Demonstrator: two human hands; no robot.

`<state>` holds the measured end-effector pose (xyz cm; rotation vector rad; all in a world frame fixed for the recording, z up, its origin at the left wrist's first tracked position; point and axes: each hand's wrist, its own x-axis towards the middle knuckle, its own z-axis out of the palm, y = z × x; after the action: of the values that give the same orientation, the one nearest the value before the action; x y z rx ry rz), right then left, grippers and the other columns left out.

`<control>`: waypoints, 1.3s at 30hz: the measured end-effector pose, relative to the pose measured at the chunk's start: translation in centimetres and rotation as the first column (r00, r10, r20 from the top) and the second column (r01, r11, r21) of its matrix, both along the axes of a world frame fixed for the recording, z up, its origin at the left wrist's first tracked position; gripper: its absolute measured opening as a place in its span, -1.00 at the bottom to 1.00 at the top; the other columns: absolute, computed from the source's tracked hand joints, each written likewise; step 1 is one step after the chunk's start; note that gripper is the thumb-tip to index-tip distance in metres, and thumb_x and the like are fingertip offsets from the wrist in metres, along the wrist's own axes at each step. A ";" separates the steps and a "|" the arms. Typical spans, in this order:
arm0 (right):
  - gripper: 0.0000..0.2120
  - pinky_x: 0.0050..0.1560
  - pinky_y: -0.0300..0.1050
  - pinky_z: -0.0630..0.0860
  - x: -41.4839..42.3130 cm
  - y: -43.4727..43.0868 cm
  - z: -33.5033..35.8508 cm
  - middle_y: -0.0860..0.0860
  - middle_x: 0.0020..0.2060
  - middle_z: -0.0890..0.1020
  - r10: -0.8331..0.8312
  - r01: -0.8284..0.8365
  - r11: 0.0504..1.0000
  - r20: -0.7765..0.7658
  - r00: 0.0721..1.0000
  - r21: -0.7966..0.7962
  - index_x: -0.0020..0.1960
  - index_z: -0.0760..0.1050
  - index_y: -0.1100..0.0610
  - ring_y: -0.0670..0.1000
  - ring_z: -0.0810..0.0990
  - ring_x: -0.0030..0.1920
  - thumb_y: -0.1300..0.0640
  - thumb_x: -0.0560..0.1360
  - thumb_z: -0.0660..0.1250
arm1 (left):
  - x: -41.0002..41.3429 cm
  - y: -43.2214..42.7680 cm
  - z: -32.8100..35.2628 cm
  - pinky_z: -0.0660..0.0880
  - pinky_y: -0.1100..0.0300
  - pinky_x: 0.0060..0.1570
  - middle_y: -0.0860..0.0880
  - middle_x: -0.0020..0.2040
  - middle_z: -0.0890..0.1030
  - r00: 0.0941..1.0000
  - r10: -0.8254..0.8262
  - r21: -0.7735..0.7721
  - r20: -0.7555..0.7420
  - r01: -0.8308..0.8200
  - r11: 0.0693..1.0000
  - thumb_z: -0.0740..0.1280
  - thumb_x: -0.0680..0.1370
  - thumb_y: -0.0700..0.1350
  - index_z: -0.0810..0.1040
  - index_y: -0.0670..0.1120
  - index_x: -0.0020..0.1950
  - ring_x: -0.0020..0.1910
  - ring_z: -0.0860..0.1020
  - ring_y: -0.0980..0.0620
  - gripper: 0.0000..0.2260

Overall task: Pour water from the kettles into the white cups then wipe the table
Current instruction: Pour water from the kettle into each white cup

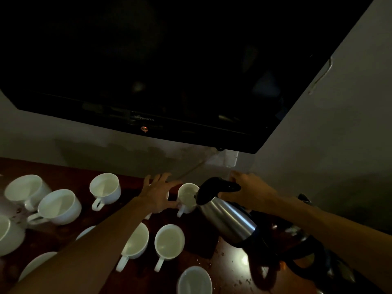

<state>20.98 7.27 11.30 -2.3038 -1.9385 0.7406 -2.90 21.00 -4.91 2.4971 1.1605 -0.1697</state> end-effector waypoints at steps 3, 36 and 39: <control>-0.72 -0.35 -0.20 0.53 -0.1 0.0 0.2 -0.03 -0.28 0.58 -0.002 0.002 1.000 -0.011 1.000 -0.001 -0.09 0.39 0.00 -0.11 0.55 -0.40 -0.15 0.54 0.41 | -0.3 0.1 0.0 -0.06 -0.26 0.49 -0.01 0.61 0.04 1.000 0.005 0.006 0.001 -0.005 1.000 0.27 0.42 0.46 0.13 0.28 0.56 0.57 0.04 -0.09 -0.24; -0.71 -0.32 -0.21 0.50 -0.9 0.3 0.0 -0.06 -0.28 0.53 0.007 -0.006 1.000 0.004 1.000 -0.013 -0.16 0.33 -0.07 -0.12 0.52 -0.36 -0.13 0.56 0.40 | -1.0 -0.4 -0.1 -0.08 -0.27 0.50 0.03 0.59 0.11 1.000 0.024 -0.002 -0.016 -0.024 1.000 0.31 0.42 0.44 0.19 0.19 0.56 0.57 0.06 -0.06 -0.22; -0.72 -0.35 -0.26 0.46 -0.8 0.4 0.0 -0.07 -0.27 0.54 0.008 -0.008 1.000 0.004 1.000 -0.011 -0.15 0.33 -0.08 -0.15 0.52 -0.37 -0.12 0.56 0.40 | -1.4 -0.3 0.1 -0.09 -0.25 0.50 0.04 0.60 0.09 0.999 0.032 -0.001 -0.022 -0.032 0.999 0.31 0.43 0.42 0.19 0.19 0.55 0.57 0.05 -0.06 -0.24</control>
<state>20.14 7.66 11.31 -2.3068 -1.9518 0.7498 -4.26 20.75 -4.76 2.4799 1.2077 -0.1898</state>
